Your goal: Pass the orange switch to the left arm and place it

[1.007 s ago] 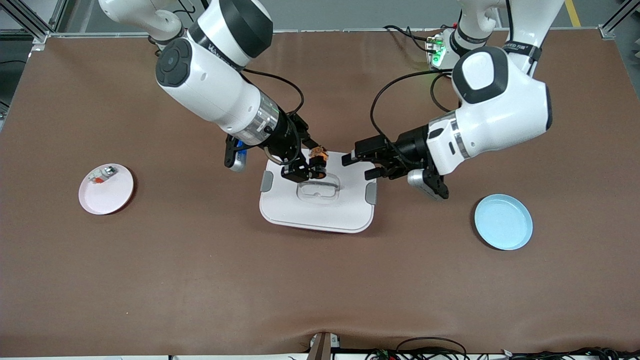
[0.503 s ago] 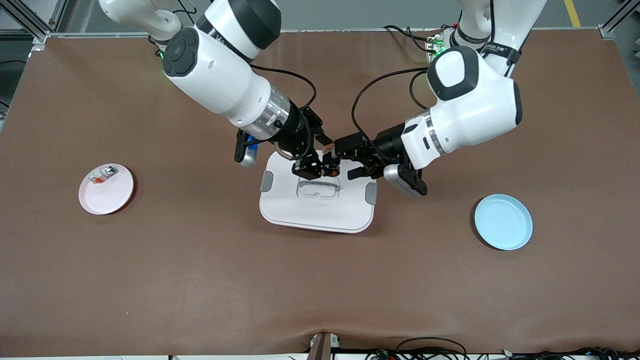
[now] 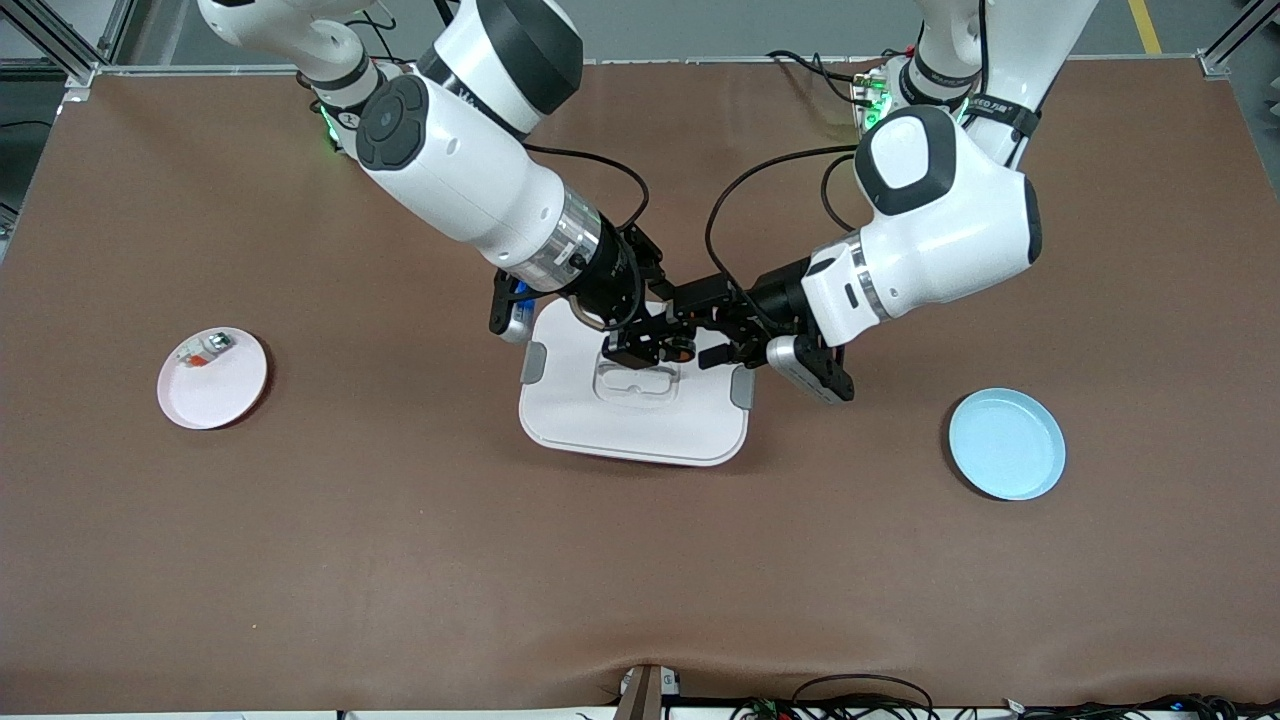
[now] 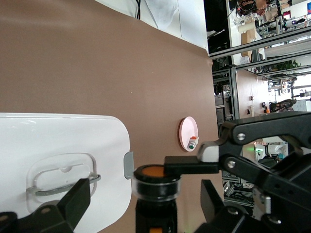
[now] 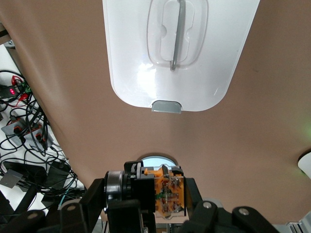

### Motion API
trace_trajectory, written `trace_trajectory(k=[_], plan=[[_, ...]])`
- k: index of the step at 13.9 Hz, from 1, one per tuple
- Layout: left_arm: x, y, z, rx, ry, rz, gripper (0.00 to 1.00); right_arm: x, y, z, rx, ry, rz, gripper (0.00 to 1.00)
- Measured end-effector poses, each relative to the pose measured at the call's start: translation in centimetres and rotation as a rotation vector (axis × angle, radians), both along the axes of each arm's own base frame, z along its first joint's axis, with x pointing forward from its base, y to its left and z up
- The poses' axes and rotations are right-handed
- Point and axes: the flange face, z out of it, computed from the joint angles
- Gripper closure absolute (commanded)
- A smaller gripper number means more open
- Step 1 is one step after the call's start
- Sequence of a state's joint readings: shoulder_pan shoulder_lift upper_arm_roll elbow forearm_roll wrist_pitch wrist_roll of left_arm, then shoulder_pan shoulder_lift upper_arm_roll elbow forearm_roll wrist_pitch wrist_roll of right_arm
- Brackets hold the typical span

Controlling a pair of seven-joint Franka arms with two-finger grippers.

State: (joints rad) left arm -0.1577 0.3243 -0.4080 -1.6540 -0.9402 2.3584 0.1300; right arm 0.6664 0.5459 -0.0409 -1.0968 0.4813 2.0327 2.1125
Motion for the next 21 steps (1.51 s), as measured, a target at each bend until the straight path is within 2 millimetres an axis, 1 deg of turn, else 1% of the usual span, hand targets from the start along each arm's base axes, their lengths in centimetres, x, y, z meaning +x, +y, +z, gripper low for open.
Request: trace_trajectory(k=[1, 2, 3, 4, 5, 6, 8, 9, 10, 11, 12, 16, 17, 18, 19, 20, 21], plan=[[0.1, 0.1, 0.0, 0.000, -0.001, 0.002, 0.00, 0.1, -0.1, 0.1, 0.001, -0.003, -0.003, 1.00], [0.1, 0.2, 0.0, 0.001, 0.000, 0.003, 0.03, 0.3, -0.3, 0.1, 0.000, -0.004, -0.007, 1.00], [0.1, 0.2, -0.1, 0.001, 0.000, 0.003, 0.25, 0.5, -0.4, 0.0, -0.001, -0.006, -0.011, 1.00], [0.1, 0.2, -0.1, 0.001, 0.000, 0.002, 0.39, 0.7, -0.6, 0.0, 0.000, -0.008, -0.015, 1.00], [0.1, 0.2, -0.1, 0.001, 0.000, 0.003, 0.47, 0.9, -0.6, -0.1, -0.001, -0.009, -0.018, 1.00], [0.1, 0.2, -0.1, 0.001, 0.000, 0.002, 0.50, 1.0, -0.6, -0.3, -0.002, -0.009, -0.019, 1.00], [0.1, 0.2, 0.0, 0.000, 0.000, 0.002, 0.50, 1.1, -0.6, -0.4, -0.001, -0.011, -0.021, 1.00], [0.0, 0.0, 0.2, -0.002, -0.003, 0.000, 0.53, 1.1, -0.6, -0.6, -0.003, -0.009, -0.021, 1.00], [0.0, -0.1, 0.2, -0.002, -0.003, -0.002, 0.72, 1.2, -0.6, -0.7, -0.002, -0.010, -0.023, 1.00], [-0.1, -0.1, 0.1, -0.003, -0.002, -0.003, 0.87, 1.3, -0.6, -0.6, -0.001, -0.013, -0.025, 1.00], [-0.1, -0.2, 0.3, -0.007, -0.004, -0.004, 1.00, 1.3, -0.6, -0.8, -0.002, -0.011, -0.025, 1.00], [-0.1, -0.3, 0.4, -0.008, -0.005, -0.003, 1.00, 1.4, -0.6, -0.9, 0.000, -0.009, -0.027, 1.00], [-0.1, -0.3, 0.4, -0.008, -0.005, -0.003, 1.00, 1.4, -0.6, -0.9, 0.001, -0.008, -0.027, 0.93], [-0.1, -0.3, 0.4, -0.008, -0.005, -0.003, 1.00, 1.4, -0.6, -0.9, 0.002, -0.008, -0.027, 0.61], [-0.1, -0.3, 0.4, -0.008, -0.005, -0.003, 1.00, 1.4, -0.6, -0.9, 0.002, -0.007, -0.028, 0.17], [-0.1, -0.3, 0.5, -0.009, -0.006, -0.002, 1.00, 1.4, -0.6, -0.8, 0.004, -0.006, -0.029, 0.00], [-0.1, -0.3, 0.5, -0.010, -0.006, -0.001, 1.00, 1.5, -0.8, -0.8, 0.006, -0.006, -0.032, 0.00]])
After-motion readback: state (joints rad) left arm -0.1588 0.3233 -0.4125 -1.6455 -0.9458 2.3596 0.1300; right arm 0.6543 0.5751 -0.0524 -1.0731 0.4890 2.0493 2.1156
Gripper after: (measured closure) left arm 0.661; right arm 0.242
